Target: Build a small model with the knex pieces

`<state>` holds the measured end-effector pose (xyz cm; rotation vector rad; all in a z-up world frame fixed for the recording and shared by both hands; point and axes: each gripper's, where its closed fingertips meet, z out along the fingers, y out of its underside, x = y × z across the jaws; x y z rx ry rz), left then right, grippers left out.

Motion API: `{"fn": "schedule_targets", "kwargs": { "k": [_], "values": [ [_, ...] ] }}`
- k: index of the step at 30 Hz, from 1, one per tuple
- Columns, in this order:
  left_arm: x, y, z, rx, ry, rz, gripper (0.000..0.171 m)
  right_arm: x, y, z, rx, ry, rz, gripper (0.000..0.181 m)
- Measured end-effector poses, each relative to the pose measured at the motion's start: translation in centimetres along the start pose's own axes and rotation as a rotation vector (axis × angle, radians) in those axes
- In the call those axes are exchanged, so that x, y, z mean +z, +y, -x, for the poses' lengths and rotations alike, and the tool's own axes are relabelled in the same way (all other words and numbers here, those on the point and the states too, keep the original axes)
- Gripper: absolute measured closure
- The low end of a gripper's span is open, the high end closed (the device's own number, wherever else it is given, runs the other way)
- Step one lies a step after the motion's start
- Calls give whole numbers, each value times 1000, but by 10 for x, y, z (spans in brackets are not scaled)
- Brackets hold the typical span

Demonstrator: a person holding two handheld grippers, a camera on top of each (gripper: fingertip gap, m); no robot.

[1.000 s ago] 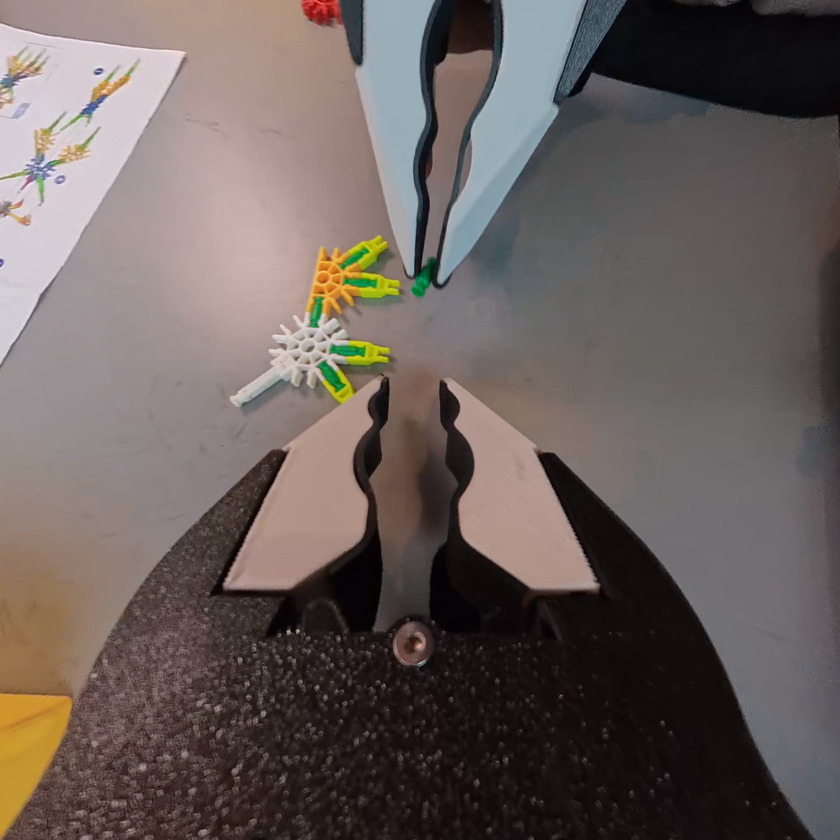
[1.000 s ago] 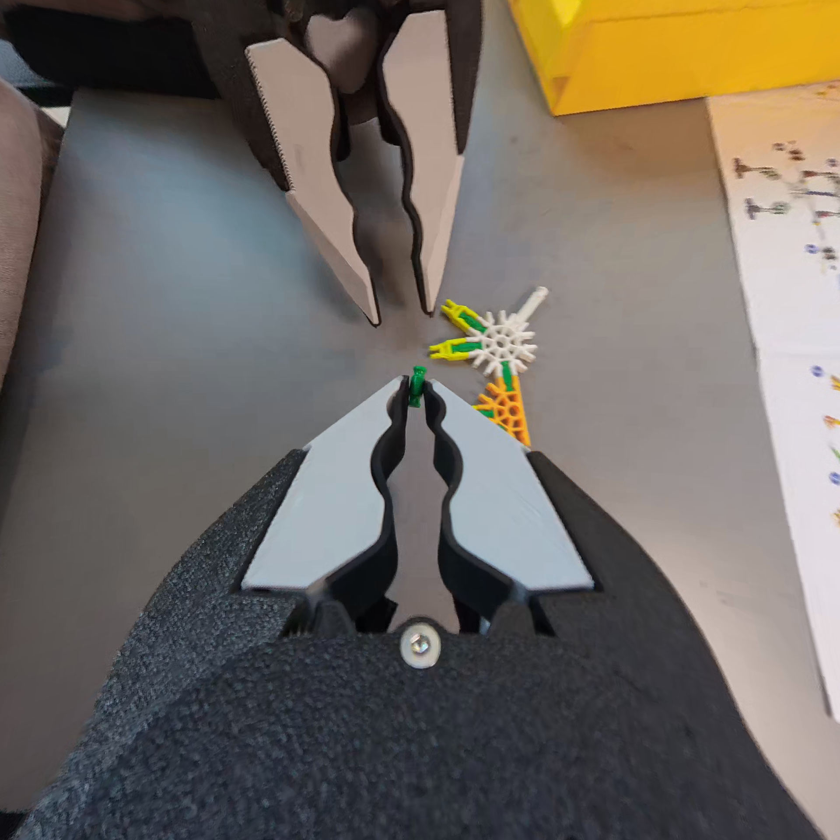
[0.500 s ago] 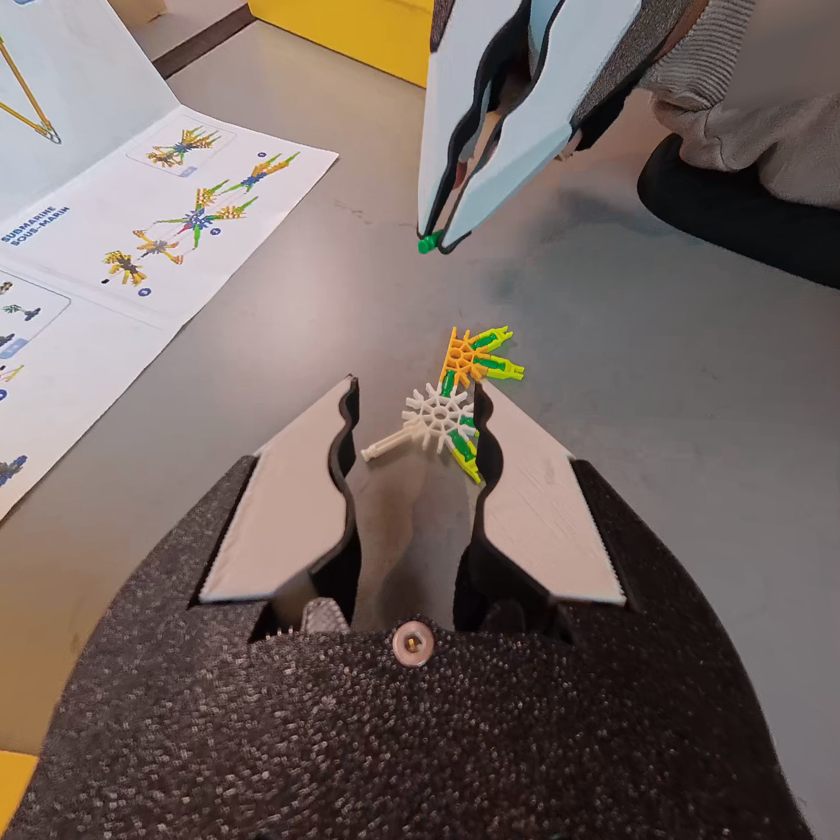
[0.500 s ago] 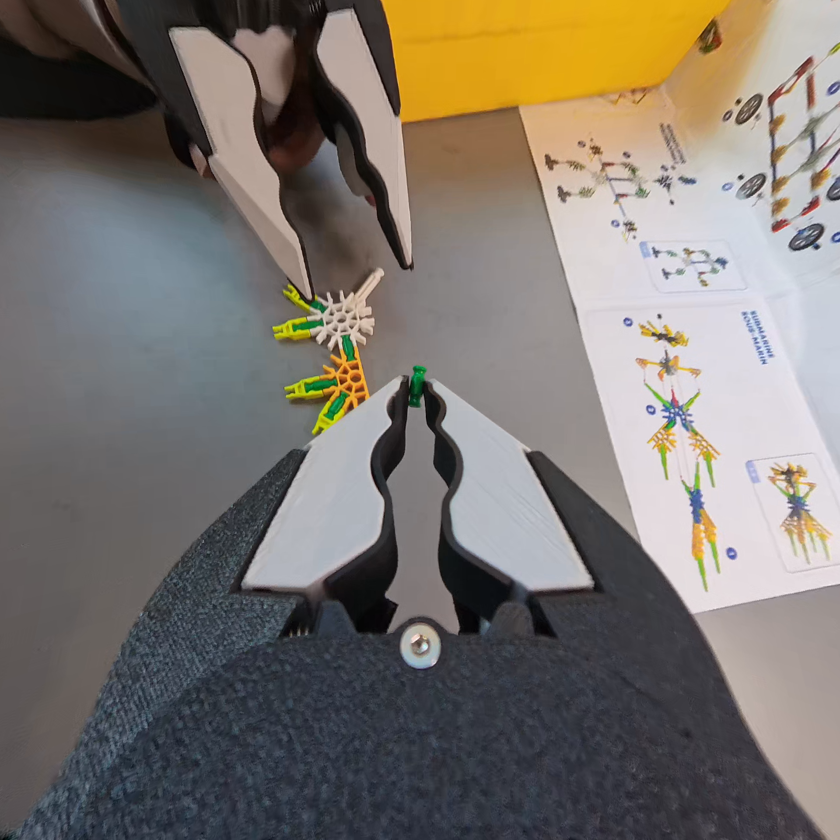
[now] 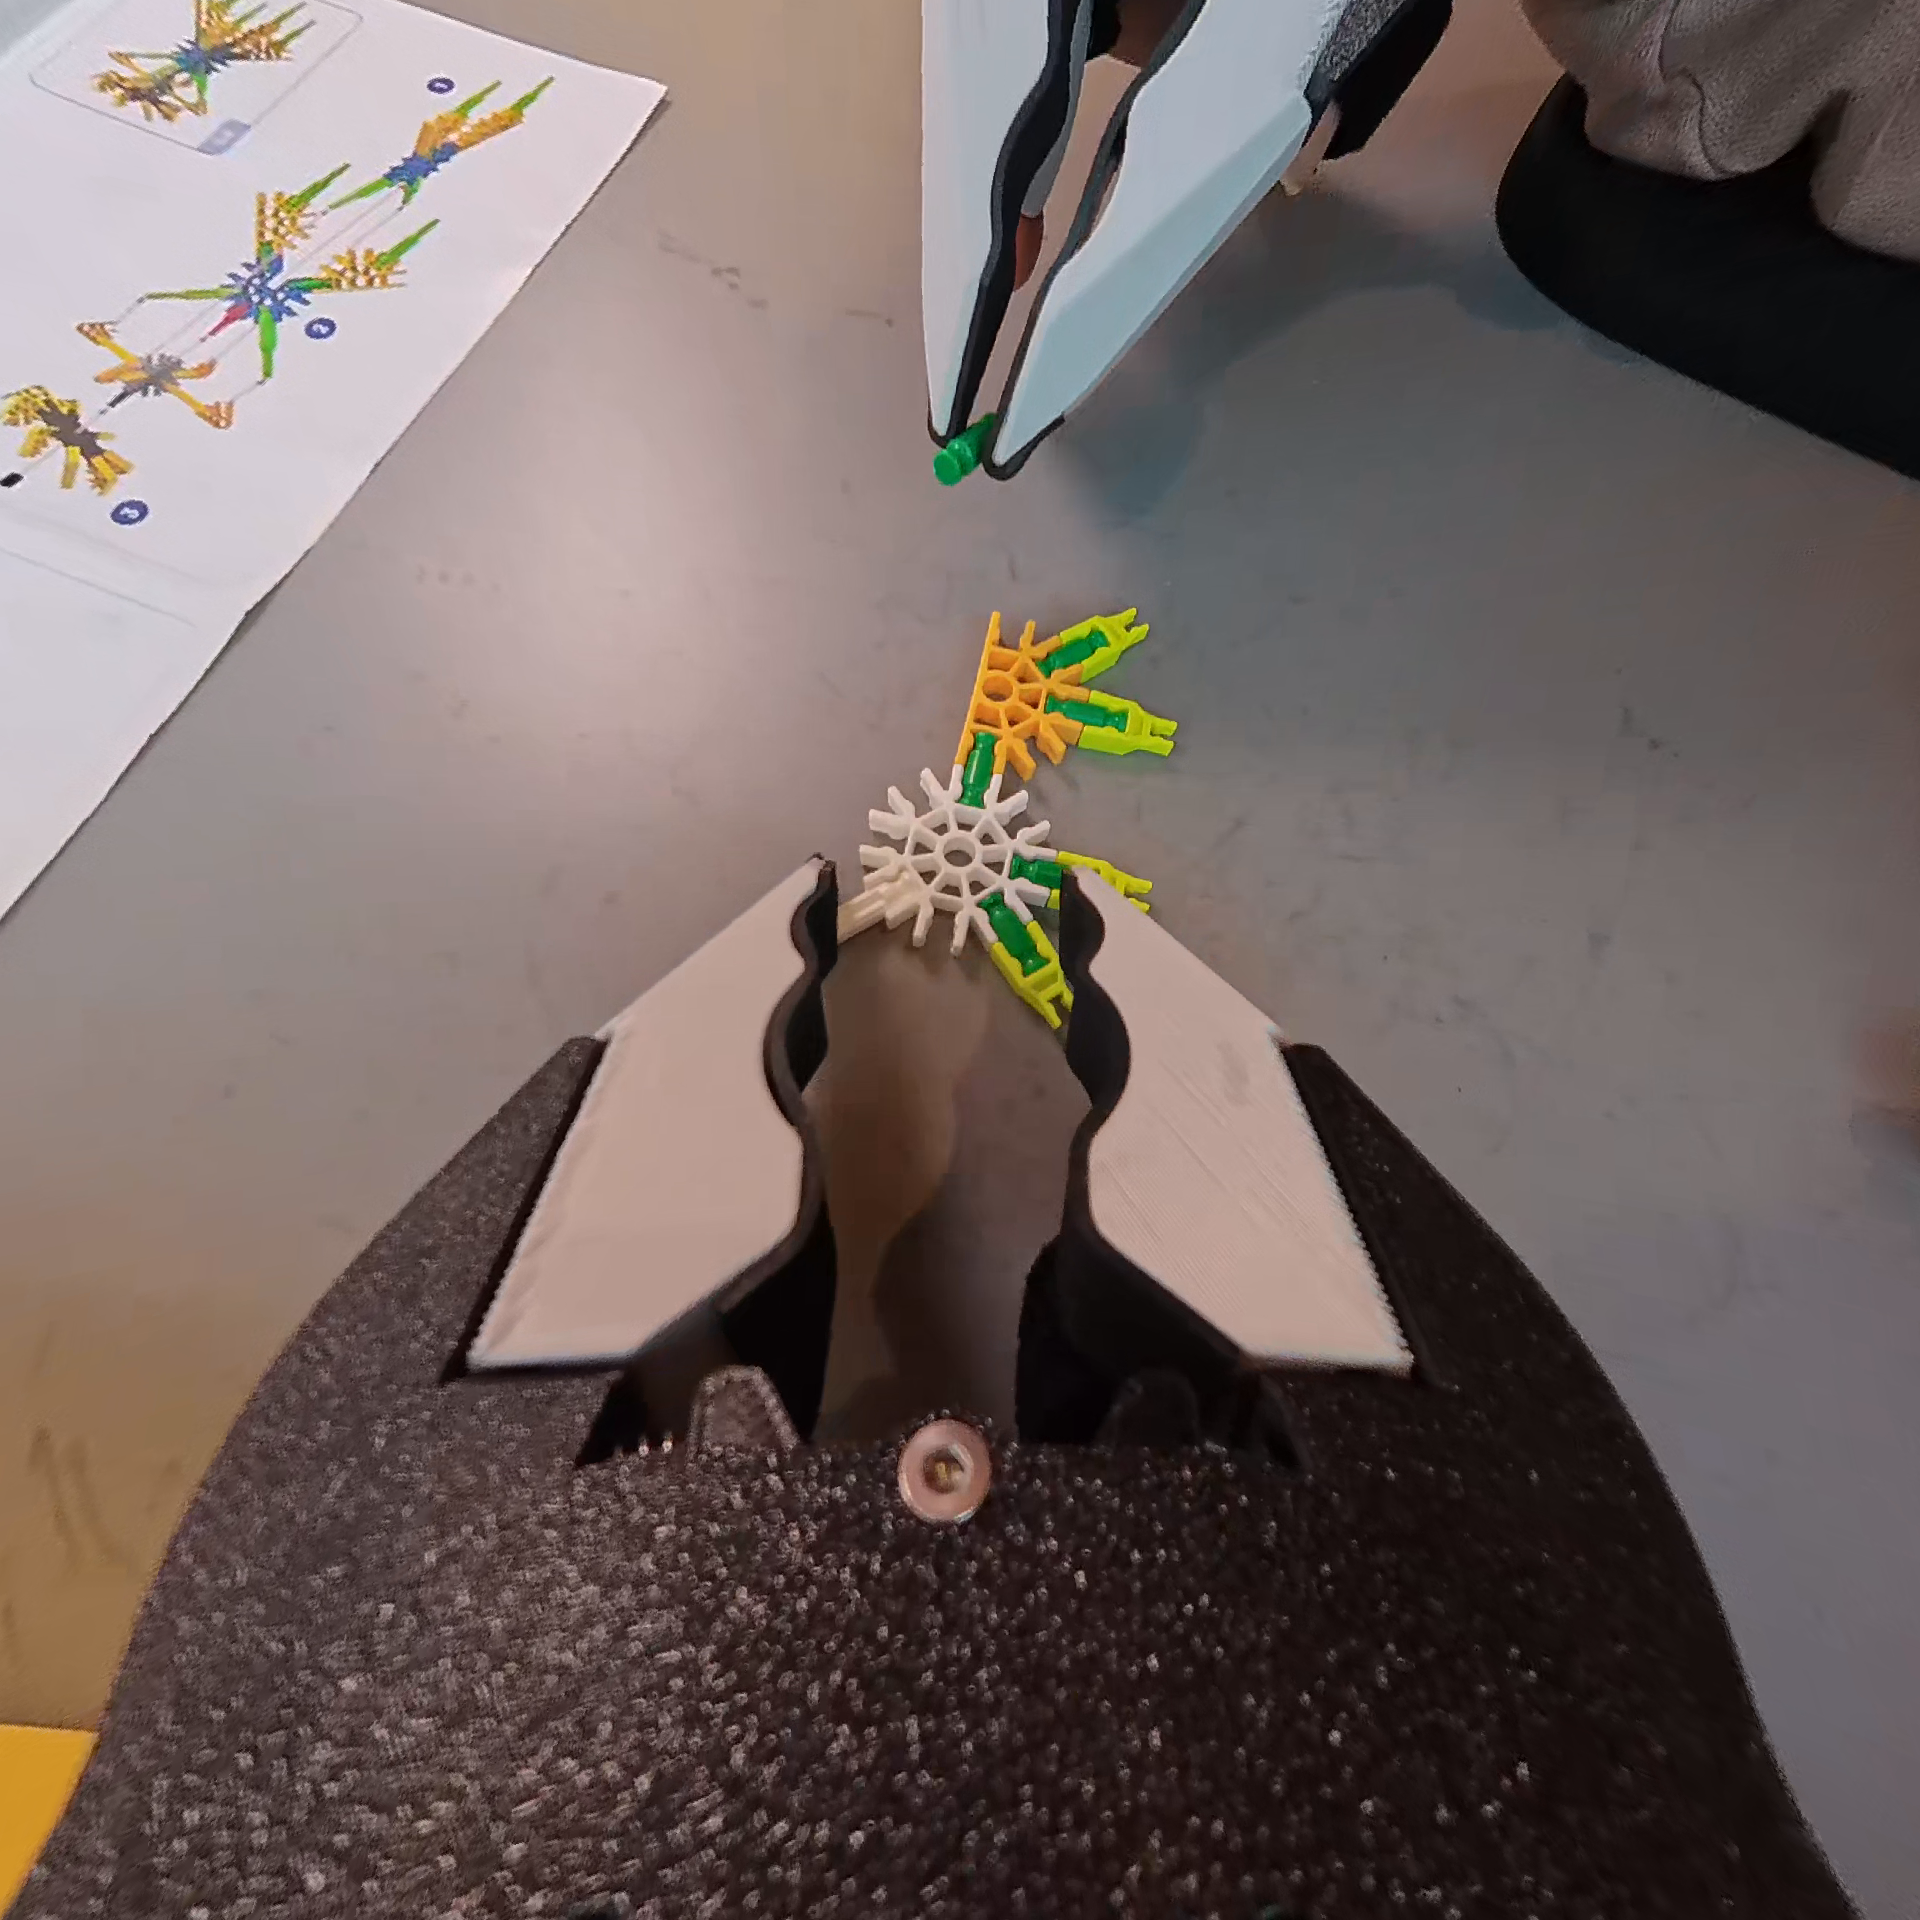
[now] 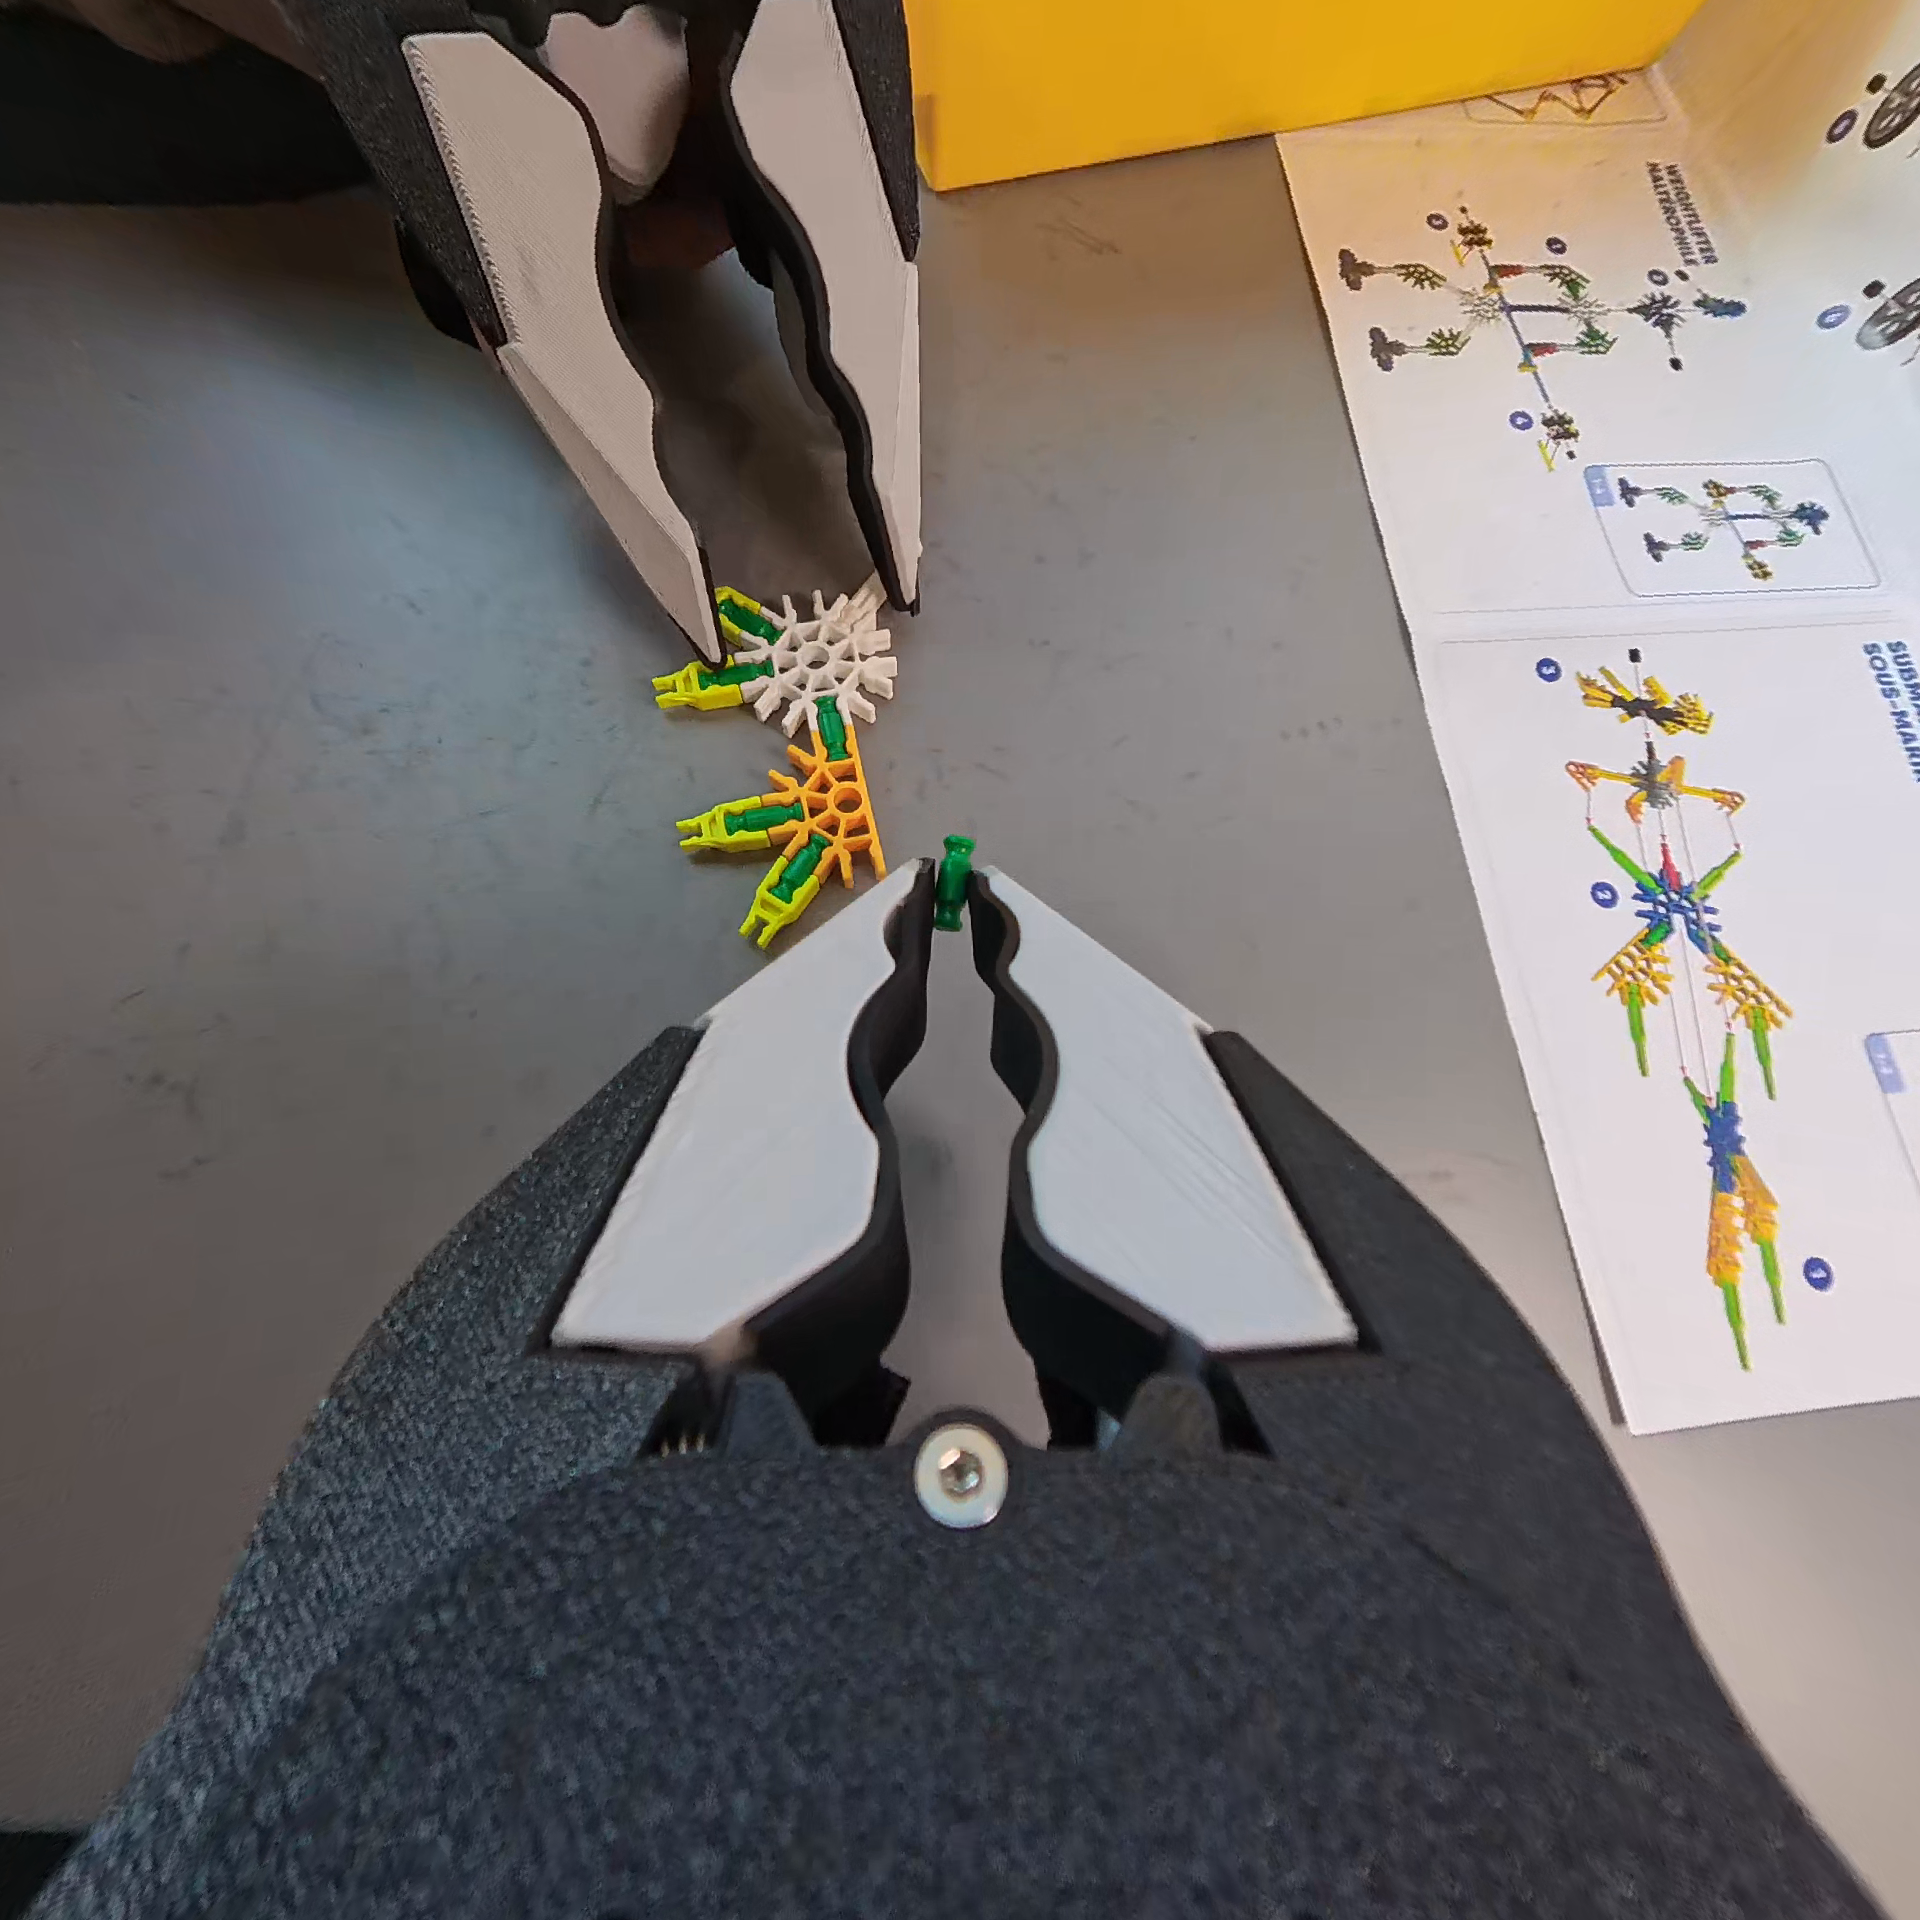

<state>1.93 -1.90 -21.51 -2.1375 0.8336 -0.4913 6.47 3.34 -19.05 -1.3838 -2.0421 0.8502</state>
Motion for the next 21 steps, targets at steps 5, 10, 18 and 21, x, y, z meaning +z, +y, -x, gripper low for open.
{"fn": "schedule_targets", "kwargs": {
  "k": [5, 10, 18, 21],
  "values": [
    [0, 1, -3, -29, 30, 9, 131, -4, 3, -1, 5, -1, 0, 176],
    [0, 2, -6, -20, 42, 9, 133, -5, 8, 13, -2, -76, 13, 176],
    [-8, -5, -12, -48, 92, -45, 128, 5, 10, 28, -36, -139, 53, 176],
    [-1, 1, -15, -34, 95, 9, 123, 8, 10, 25, -43, -130, 58, 176]
  ]
}}
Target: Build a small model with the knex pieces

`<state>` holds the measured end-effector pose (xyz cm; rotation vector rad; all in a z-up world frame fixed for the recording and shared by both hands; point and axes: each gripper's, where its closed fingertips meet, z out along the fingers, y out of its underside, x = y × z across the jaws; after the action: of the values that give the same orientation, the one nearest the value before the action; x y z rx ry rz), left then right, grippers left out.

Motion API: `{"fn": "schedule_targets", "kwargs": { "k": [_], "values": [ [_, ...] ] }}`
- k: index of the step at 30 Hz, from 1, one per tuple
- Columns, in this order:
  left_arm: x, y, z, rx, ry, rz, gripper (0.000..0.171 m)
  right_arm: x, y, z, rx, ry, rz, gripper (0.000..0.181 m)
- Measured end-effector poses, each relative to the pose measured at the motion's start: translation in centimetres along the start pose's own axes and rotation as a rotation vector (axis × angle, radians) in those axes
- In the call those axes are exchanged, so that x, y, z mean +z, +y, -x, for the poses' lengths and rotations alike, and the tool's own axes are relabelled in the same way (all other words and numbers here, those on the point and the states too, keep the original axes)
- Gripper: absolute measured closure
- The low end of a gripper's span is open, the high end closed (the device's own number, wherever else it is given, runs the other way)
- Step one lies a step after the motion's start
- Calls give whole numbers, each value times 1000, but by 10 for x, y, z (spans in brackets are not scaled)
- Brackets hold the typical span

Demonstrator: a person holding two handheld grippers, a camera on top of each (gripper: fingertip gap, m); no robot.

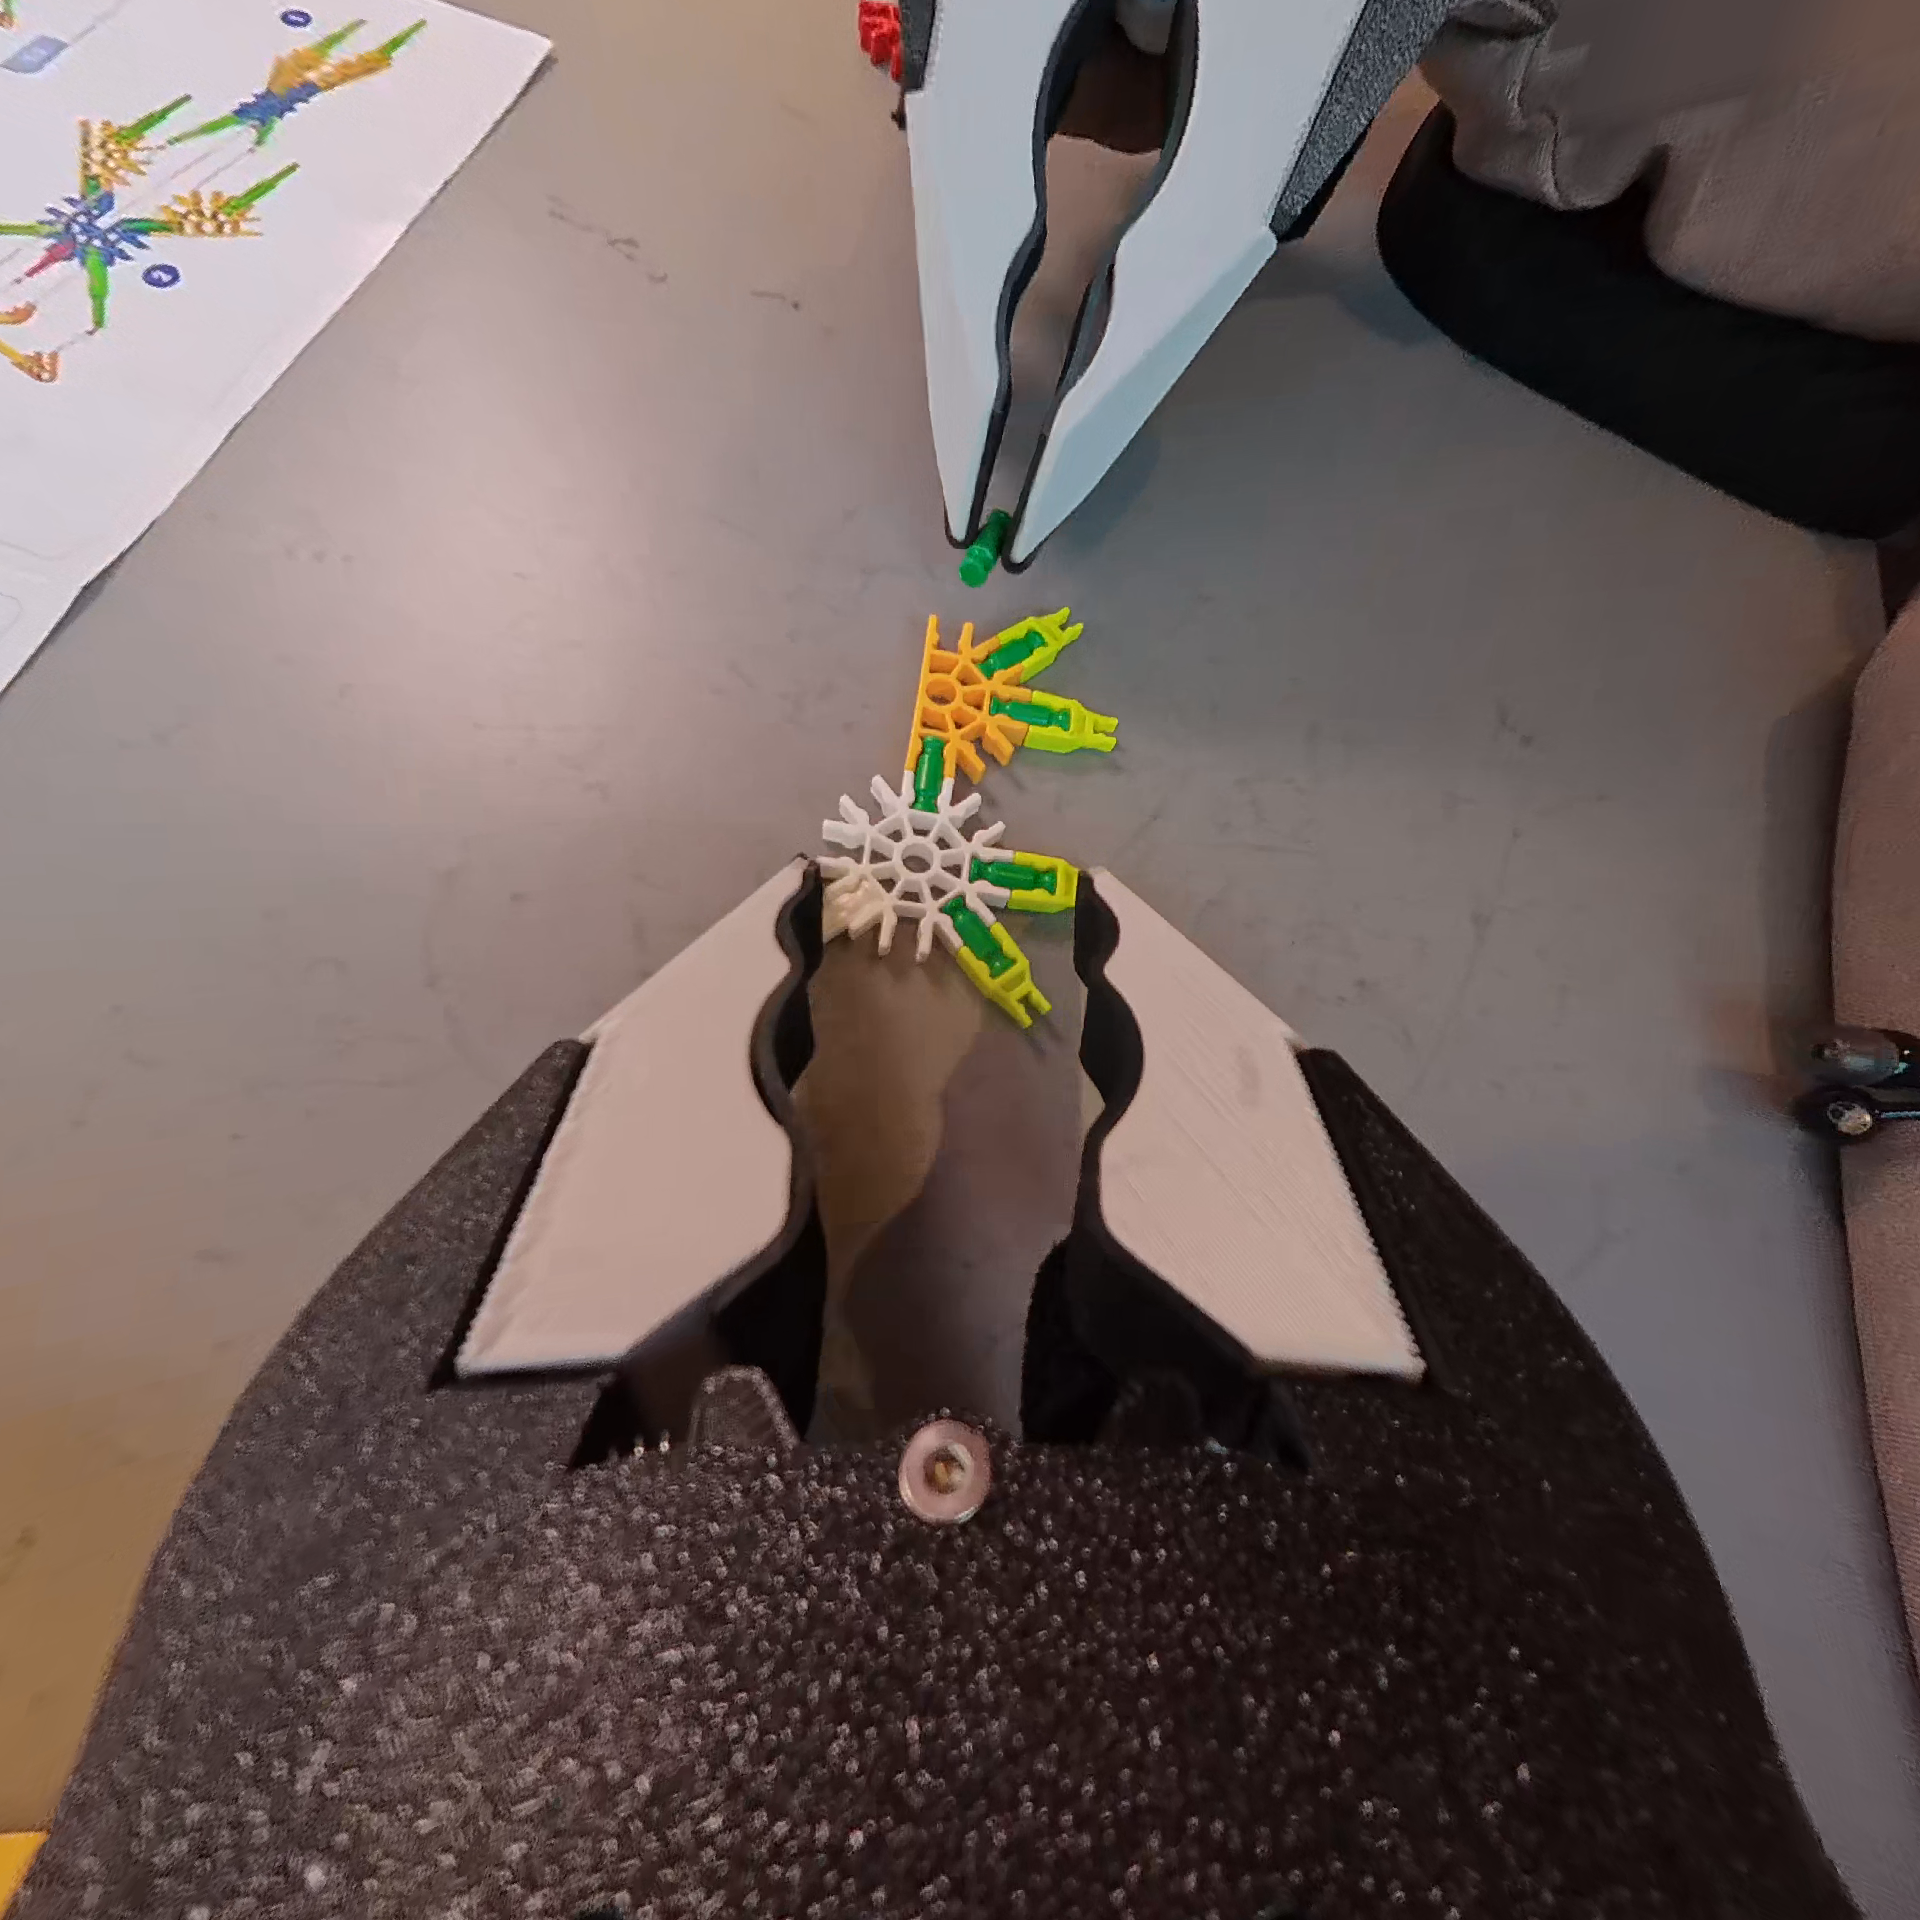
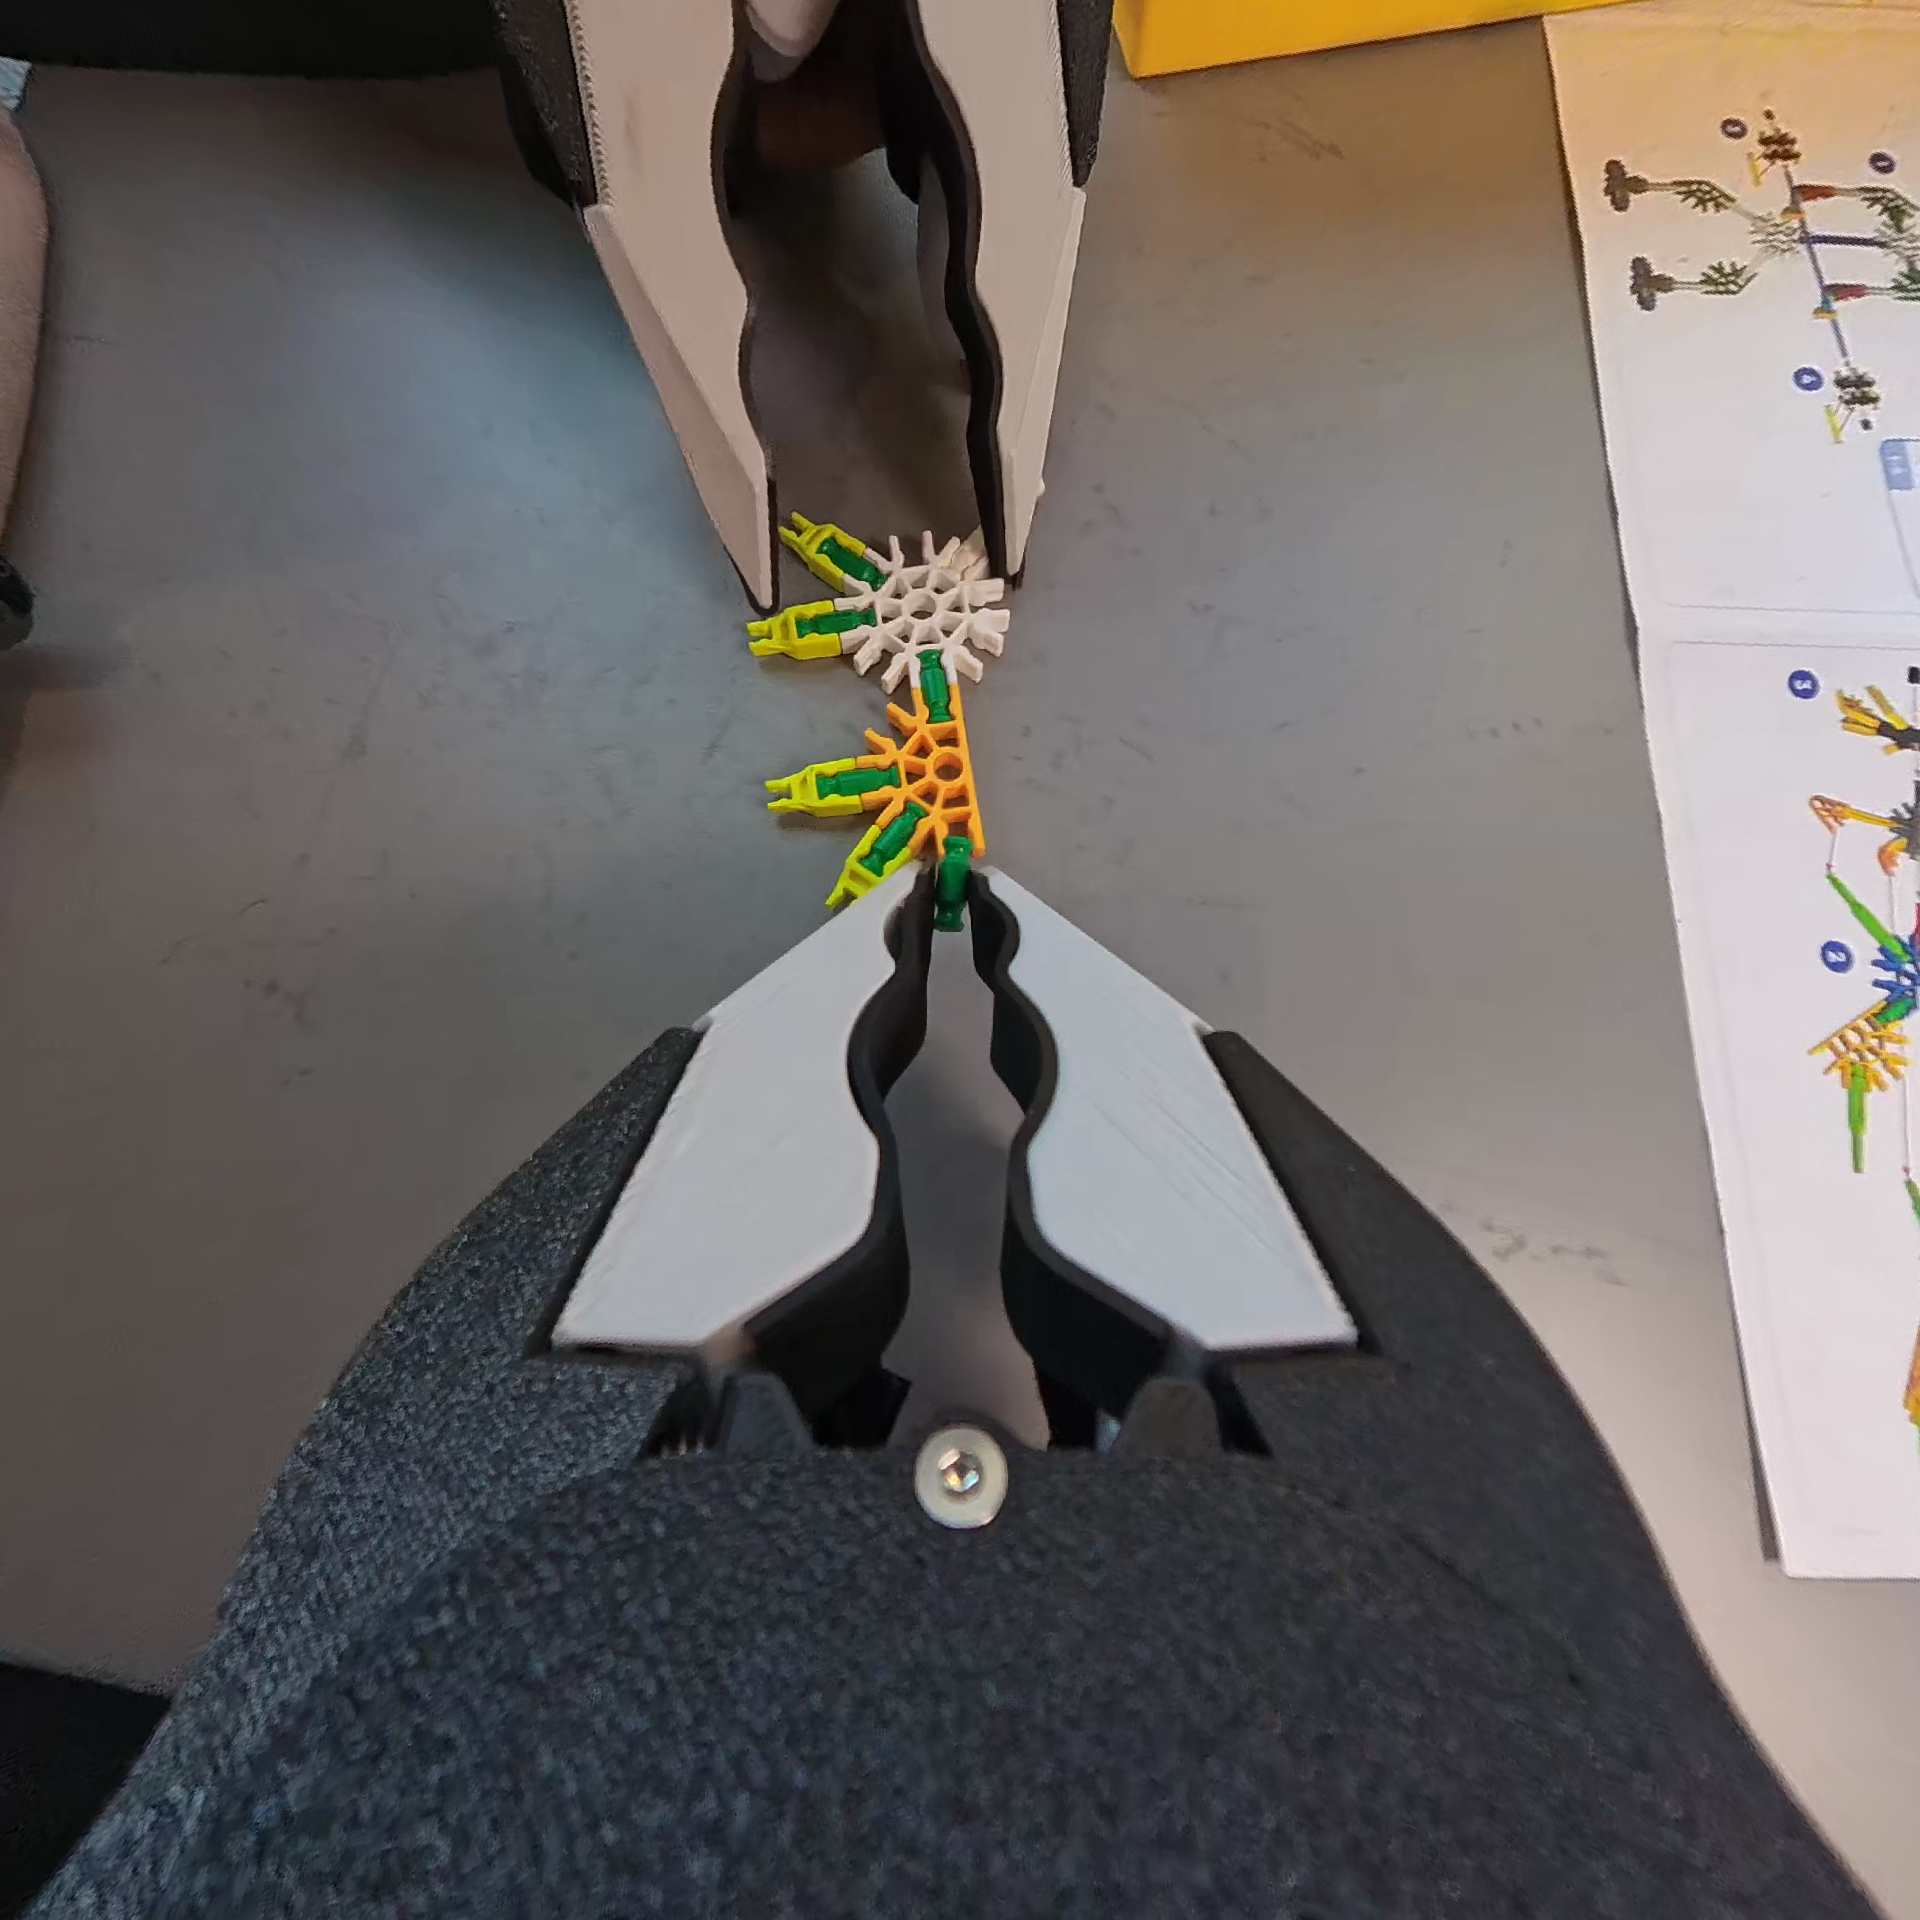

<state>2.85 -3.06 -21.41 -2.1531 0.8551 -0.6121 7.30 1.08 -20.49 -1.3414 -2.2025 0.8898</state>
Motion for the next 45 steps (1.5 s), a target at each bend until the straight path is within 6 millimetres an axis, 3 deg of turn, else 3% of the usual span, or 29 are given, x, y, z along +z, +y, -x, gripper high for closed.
{"fn": "schedule_targets", "kwargs": {
  "k": [5, 8, 22, 39, 45],
  "values": [
    [3, 2, -2, 13, 16, 20, 125, 7, 3, 5, -28, -31, 47, 176],
    [2, 3, -2, 31, 21, 26, 137, 8, 2, 7, -47, -40, 61, 176],
    [2, 8, -20, 146, 136, 48, 137, 8, 3, 31, -81, -137, 125, 176],
    [2, 8, -21, 147, 132, 46, 137, 6, 2, 35, -63, -142, 127, 170],
    [2, 8, -21, 147, 131, 45, 137, 1, -2, 31, -45, -127, 99, 181]
  ]
}}
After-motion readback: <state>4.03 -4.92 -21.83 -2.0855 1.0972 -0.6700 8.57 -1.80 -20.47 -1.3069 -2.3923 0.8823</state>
